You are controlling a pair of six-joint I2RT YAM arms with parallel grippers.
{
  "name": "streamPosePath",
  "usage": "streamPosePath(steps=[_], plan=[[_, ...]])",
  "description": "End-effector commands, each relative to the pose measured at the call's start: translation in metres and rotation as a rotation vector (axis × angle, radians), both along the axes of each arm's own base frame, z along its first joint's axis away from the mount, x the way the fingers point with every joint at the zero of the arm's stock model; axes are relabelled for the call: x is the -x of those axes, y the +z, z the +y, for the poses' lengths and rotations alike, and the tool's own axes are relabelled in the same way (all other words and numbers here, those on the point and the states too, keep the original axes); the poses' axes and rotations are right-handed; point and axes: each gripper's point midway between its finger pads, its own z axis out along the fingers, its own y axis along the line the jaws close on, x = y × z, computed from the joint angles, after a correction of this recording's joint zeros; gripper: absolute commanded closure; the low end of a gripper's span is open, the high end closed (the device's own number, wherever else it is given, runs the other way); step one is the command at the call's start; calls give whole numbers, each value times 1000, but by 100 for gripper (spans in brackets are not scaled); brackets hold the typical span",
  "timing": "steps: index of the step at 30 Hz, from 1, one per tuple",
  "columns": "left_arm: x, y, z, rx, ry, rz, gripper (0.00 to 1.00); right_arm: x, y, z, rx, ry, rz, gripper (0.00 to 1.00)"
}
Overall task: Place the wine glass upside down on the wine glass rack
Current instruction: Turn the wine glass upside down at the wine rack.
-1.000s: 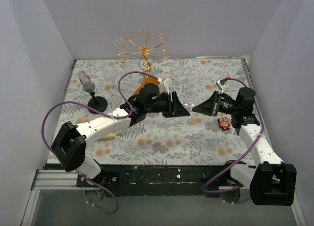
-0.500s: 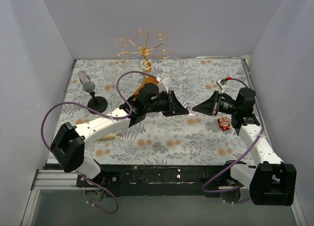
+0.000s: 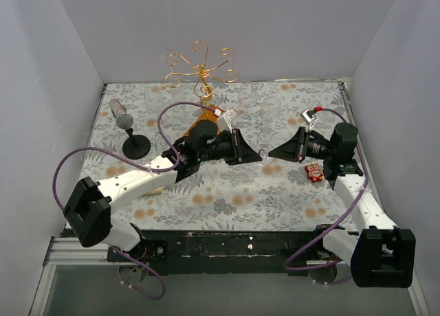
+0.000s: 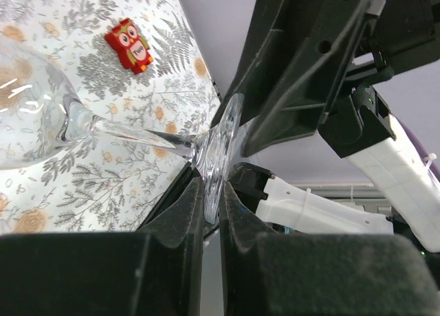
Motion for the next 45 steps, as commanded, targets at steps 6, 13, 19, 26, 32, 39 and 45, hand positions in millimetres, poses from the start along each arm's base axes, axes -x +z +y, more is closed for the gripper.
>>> streamPosePath(steps=[6, 13, 19, 26, 32, 39, 45], plan=[[-5, 35, 40, 19, 136, -107, 100, 21, 25, -2, 3, 150, -309, 42], [-4, 48, 73, -9, 194, -86, 100, 8, 37, -8, 106, 180, -542, 35], [-9, 73, 97, 42, 241, -36, 100, -15, 23, -32, 245, 70, -633, 34], [-32, 103, 130, 173, 291, 43, 100, -18, -4, -47, 268, 23, -671, 34], [-52, 133, 151, 236, 358, 61, 100, -9, -21, -56, 221, 15, -673, 34], [-67, 146, 166, 255, 448, 93, 100, 1, -41, -64, 176, 6, -686, 34], [-81, 158, 175, 283, 515, 109, 100, 7, -45, -70, 162, -4, -719, 34]])
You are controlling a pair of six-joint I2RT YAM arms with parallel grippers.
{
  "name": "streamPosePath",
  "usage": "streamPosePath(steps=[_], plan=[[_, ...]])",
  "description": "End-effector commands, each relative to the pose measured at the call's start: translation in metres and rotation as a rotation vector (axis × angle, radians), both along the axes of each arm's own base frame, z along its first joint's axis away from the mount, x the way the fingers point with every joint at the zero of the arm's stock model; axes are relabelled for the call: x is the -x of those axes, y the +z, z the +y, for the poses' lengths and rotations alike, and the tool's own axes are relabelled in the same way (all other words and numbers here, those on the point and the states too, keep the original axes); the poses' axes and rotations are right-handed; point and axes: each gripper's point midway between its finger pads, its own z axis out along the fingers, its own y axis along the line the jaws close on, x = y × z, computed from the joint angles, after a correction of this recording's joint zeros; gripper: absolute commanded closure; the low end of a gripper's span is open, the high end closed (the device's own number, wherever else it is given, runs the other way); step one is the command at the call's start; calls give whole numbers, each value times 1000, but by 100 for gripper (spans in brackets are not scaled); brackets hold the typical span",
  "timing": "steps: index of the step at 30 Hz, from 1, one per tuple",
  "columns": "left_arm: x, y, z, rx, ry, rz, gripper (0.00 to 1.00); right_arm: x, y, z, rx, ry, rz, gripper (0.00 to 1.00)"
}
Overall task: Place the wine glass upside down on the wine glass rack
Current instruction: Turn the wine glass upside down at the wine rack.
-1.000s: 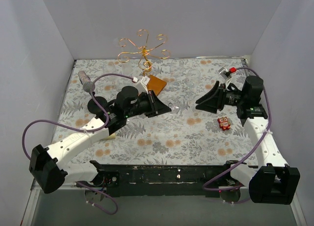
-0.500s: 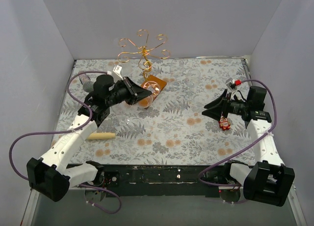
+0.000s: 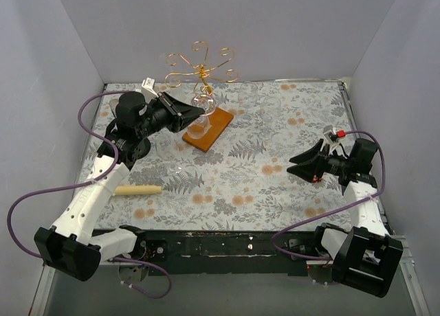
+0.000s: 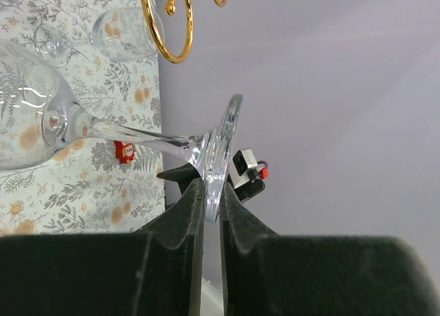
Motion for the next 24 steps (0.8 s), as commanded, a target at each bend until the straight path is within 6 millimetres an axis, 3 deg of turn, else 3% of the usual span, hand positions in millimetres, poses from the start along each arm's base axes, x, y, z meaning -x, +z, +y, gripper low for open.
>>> streamPosePath(steps=[1, 14, 24], plan=[[-6, 45, 11, 70, 64, -66, 100, 4, 12, -4, -2, 33, -123, 34], [-44, 60, 40, 158, 289, 20, 100, 4, 17, -10, 10, 6, -161, 34], [-70, 52, 60, 244, 403, 106, 100, 4, 18, -12, 14, -4, -170, 34]])
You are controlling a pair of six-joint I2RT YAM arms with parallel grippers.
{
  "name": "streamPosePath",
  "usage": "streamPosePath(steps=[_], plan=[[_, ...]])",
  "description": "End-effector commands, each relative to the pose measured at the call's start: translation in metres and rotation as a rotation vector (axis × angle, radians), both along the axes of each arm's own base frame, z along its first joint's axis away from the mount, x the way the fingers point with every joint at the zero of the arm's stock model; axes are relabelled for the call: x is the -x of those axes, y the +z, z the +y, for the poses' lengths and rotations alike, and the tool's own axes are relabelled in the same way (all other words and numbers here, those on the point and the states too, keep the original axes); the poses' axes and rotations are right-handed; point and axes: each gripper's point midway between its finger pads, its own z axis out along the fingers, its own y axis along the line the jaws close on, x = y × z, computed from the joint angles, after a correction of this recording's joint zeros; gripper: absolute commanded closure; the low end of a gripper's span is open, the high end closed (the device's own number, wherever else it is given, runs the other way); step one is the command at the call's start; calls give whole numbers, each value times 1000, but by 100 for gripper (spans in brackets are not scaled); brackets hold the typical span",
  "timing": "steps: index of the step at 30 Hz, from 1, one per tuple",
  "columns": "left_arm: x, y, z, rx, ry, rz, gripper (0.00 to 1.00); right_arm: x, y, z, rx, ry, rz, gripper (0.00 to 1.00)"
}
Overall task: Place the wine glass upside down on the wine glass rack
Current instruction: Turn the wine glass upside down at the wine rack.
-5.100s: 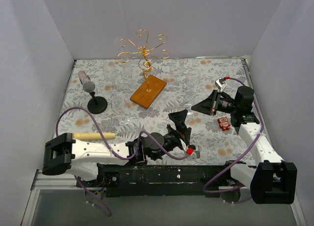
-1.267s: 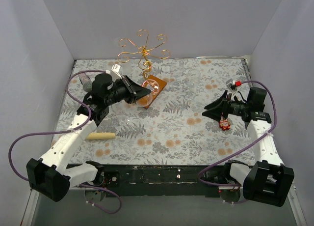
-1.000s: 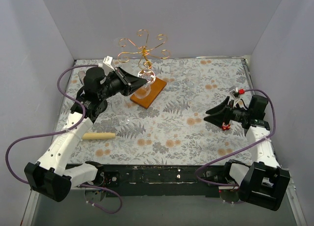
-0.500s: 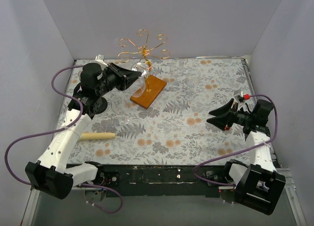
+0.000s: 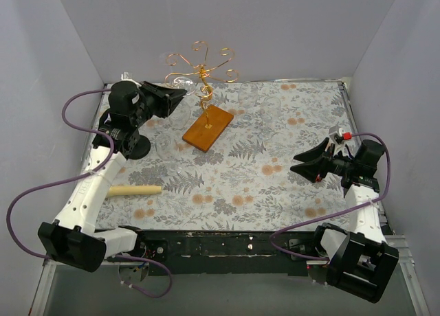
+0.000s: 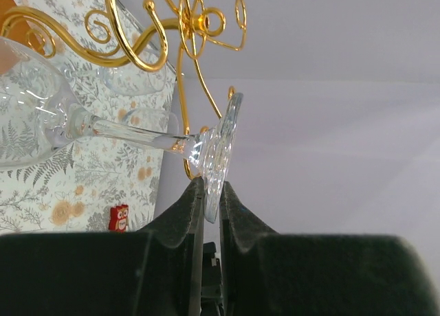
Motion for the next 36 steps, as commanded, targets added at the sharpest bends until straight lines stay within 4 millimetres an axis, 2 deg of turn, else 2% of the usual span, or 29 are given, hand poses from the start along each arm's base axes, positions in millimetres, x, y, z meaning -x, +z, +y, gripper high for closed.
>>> streamPosePath(steps=[1, 13, 36], plan=[[-12, 38, 11, 206, 90, 3, 100, 5, 9, 1, 3, 34, -67, 34], [-36, 41, 9, 252, 112, 12, 100, 5, 8, 0, 3, 31, -67, 34], [-61, 56, 11, 294, 145, -1, 100, 5, 9, 0, 4, 31, -75, 34]])
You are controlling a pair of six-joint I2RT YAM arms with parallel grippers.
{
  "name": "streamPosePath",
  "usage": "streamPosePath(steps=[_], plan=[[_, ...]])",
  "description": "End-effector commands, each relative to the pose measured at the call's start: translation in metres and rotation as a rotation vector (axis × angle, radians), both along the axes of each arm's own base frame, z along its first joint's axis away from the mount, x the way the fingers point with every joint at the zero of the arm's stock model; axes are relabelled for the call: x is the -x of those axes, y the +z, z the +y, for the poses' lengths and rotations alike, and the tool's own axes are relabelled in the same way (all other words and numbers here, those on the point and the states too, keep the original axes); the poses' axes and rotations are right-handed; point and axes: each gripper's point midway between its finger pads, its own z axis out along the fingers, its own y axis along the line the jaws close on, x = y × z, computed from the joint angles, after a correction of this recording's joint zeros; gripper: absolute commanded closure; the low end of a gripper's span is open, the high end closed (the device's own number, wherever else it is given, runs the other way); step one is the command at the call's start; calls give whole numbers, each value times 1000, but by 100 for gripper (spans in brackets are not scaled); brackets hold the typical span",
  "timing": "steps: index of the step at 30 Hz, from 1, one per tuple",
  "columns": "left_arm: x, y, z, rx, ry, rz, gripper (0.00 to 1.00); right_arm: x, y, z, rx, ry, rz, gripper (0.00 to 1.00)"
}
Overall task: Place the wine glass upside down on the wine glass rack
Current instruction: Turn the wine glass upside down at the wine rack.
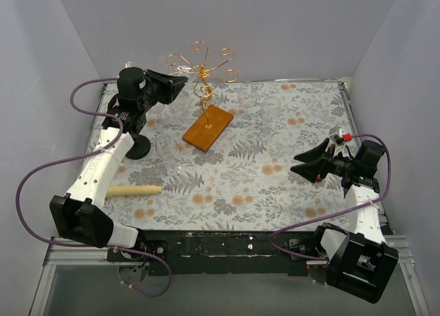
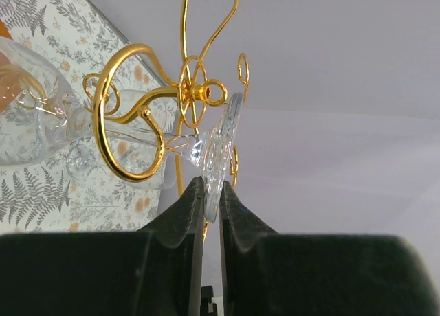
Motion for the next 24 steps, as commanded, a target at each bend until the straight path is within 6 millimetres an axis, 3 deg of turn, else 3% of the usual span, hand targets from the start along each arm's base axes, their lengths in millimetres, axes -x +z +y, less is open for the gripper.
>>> streamPosePath(steps=[1, 16, 24], plan=[[-6, 63, 6, 305, 68, -22, 100, 5, 11, 1, -4, 37, -55, 34], [-25, 66, 26, 317, 104, -34, 100, 3, 10, 0, 4, 33, -68, 34], [-19, 65, 41, 326, 129, -41, 100, 4, 8, 0, -7, 31, -38, 34]])
